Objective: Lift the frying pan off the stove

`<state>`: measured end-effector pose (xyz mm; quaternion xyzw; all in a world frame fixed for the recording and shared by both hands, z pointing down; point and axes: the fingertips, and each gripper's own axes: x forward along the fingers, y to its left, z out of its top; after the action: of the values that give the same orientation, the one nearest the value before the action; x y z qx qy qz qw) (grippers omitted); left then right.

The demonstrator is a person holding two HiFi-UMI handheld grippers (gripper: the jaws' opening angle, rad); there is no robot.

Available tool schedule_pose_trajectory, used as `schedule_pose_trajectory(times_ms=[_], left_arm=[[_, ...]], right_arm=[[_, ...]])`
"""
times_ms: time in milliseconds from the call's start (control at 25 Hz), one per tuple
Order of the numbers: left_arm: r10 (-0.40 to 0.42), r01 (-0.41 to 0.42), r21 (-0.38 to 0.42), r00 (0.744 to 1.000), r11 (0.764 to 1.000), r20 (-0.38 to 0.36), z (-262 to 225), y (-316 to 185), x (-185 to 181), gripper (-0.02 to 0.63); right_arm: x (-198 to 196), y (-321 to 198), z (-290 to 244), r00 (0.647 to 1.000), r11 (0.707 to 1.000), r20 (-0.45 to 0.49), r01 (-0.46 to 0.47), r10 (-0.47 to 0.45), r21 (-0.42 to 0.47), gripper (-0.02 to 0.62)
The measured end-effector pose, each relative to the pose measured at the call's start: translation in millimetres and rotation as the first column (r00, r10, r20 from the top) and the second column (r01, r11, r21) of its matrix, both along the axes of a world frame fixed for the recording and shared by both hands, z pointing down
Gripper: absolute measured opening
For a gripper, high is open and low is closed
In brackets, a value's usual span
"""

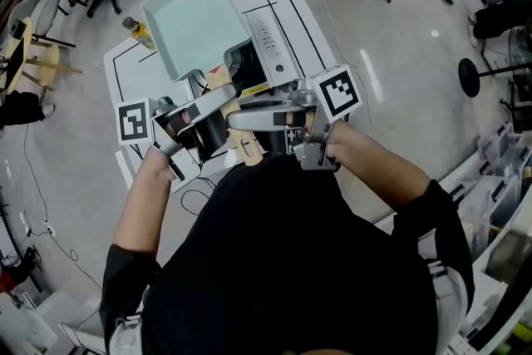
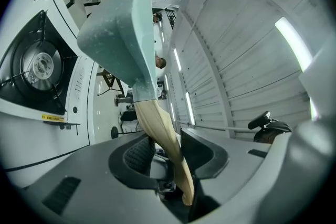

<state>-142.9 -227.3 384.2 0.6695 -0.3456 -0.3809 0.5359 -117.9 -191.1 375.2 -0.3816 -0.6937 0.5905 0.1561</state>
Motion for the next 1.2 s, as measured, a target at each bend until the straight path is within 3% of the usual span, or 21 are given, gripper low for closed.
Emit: schedule_pose_trajectory(times_ms=[160, 1200], left_arm=[[-0.004, 0.004, 0.021, 1.000, 1.000, 0.004, -2, -13, -5, 0.152], [0.000, 0.000, -0.002, 0.999, 1.000, -0.044, 23, -18, 1, 0.152]], right_arm=[[-8, -9, -2, 1.000, 0.999, 0.022, 0.016, -0.016, 0.034, 0.169], [-3, -12, 20, 1.000, 1.000, 0.013, 0.006, -0.006, 0.006, 0.172]])
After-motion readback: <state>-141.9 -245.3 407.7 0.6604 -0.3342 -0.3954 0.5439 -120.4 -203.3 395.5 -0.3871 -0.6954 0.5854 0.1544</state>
